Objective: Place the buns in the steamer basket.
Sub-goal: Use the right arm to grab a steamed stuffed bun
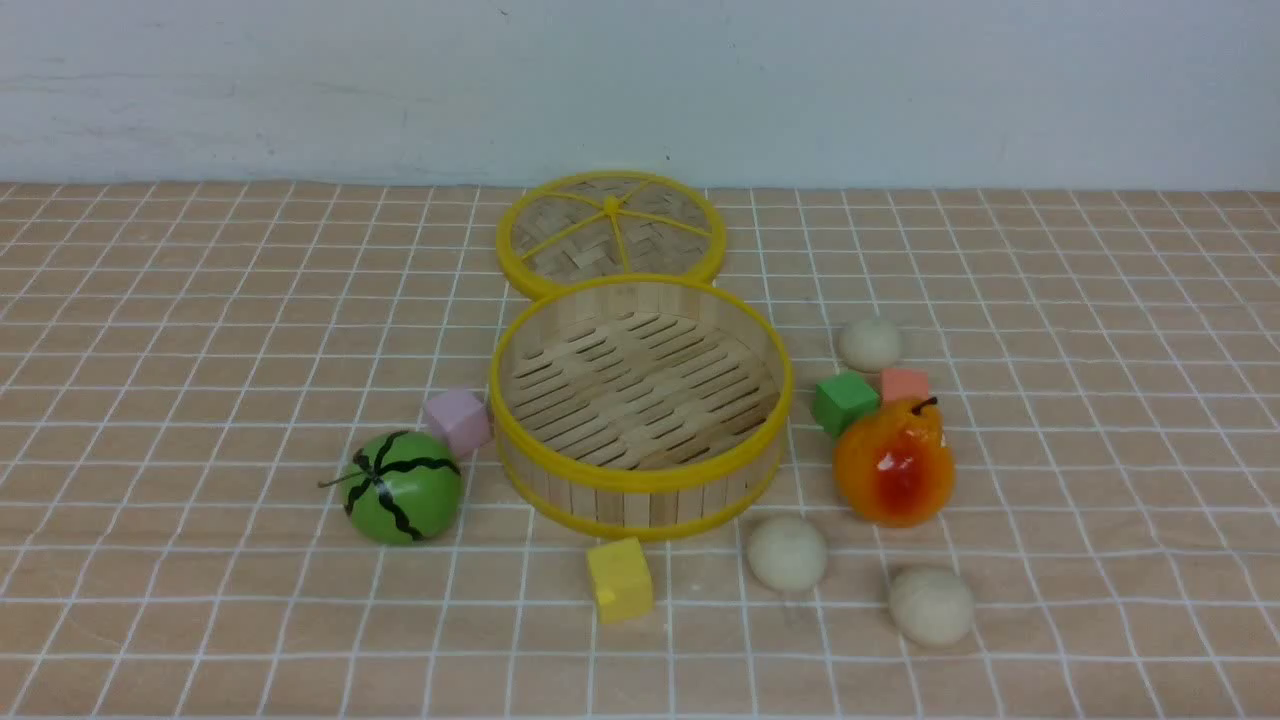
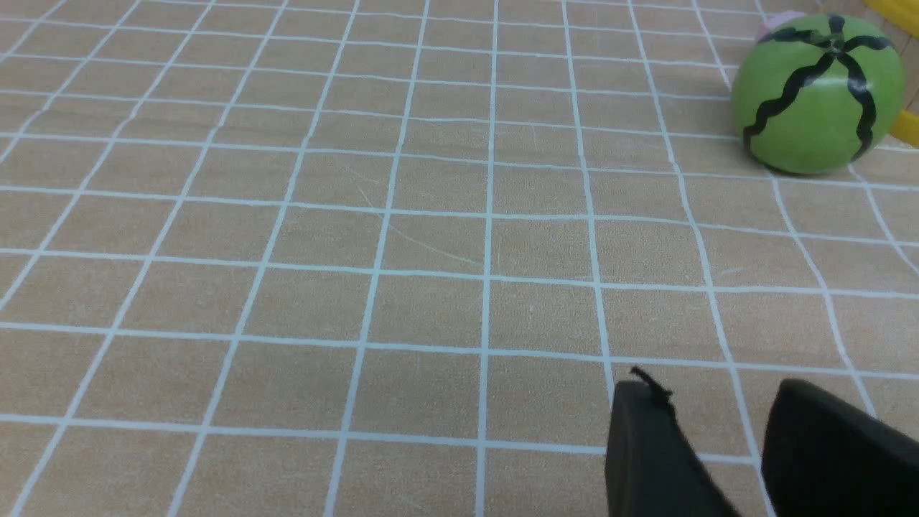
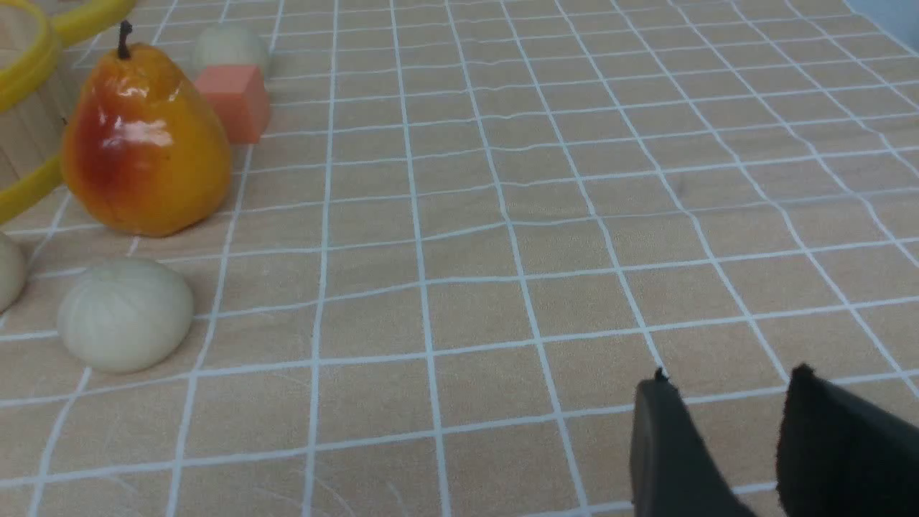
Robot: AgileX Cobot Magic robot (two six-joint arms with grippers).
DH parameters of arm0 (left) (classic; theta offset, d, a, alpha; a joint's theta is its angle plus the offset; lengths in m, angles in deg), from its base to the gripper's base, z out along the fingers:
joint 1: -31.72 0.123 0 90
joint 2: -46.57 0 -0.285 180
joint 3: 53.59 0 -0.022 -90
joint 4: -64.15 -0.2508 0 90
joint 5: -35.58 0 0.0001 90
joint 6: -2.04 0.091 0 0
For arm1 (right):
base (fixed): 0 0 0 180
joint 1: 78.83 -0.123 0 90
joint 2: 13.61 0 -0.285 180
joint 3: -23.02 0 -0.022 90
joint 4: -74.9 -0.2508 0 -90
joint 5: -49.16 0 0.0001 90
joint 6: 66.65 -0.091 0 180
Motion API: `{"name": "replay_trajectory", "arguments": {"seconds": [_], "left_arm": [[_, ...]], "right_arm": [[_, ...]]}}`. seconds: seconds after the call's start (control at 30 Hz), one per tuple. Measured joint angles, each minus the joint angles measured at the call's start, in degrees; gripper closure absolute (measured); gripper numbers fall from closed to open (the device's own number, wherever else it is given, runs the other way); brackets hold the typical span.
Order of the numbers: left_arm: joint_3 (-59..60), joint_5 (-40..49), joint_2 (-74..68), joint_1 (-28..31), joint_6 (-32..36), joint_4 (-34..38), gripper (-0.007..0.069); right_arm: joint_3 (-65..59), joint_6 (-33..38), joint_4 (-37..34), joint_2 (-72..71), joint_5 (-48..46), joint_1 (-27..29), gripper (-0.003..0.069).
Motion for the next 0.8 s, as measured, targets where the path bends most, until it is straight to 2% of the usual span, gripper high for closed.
{"name": "replay_trajectory", "arguments": {"seconds": [0.63, 0.8], "left_arm": [[0.0, 0.0, 0.0, 0.0, 0.0, 0.0, 0.0386], [0.0, 0.0, 0.0, 0.0, 0.0, 0.0, 0.0386]], "right_arm": [[0.0, 0.0, 0.0, 0.0, 0.0, 0.0, 0.042], [-0.31, 0.11, 1.81, 0.0, 1.8, 0.0, 0.042]]}}
